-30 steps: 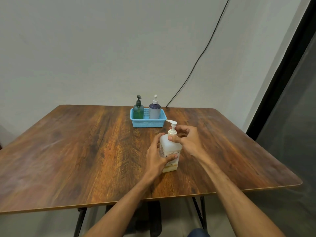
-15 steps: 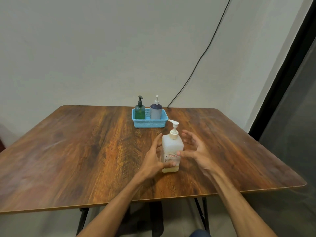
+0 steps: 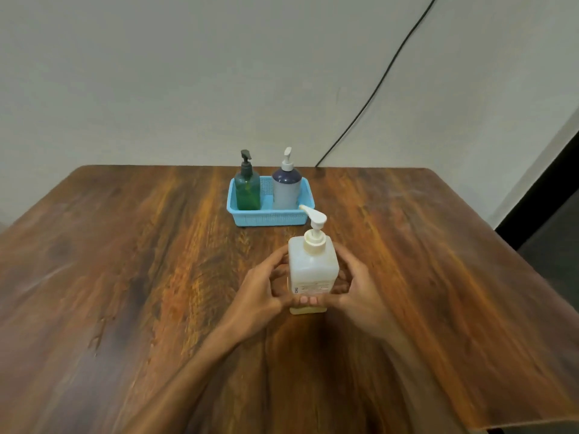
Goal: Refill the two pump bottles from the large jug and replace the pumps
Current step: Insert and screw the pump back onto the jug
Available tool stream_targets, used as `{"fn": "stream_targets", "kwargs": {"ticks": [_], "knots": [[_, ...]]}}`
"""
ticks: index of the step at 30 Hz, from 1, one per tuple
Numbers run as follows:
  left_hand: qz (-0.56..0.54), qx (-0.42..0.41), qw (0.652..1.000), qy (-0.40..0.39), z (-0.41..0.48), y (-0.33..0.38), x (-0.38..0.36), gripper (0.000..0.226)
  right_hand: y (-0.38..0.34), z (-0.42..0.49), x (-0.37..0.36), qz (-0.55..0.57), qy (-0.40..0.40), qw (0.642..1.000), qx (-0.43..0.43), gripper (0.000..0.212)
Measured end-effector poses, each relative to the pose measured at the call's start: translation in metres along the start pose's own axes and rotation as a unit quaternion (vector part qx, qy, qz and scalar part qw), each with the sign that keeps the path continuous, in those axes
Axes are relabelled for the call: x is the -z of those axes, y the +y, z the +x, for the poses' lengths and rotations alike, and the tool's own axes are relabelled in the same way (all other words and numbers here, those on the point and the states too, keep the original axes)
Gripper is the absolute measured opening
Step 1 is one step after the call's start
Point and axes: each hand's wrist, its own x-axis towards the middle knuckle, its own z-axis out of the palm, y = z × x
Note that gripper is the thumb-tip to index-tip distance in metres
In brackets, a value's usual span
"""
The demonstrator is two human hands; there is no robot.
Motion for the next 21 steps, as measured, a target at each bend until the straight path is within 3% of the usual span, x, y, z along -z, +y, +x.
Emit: {"fn": "stream_targets", "kwargs": {"ticks": [6,12,21], "knots": [[-0.004,0.023,1.000,-0.004,0.064,0.068,0.023,0.083,-0.078,0.040,0.034,-0.002,0.023,0.999,-0.024,0.078],[-0.011,0.037,0.999,-0.018,0.150,0.131,0.043,0.076,-0.145,0.095,0.081,0.009,0.075,0.995,-0.068,0.083],[-0.076,0.066,0.994,-0.038,0.269,0.136,-0.023,0.079,-0.118,0.170,0.192,-0.007,0.093,0.991,-0.101,0.078]]}}
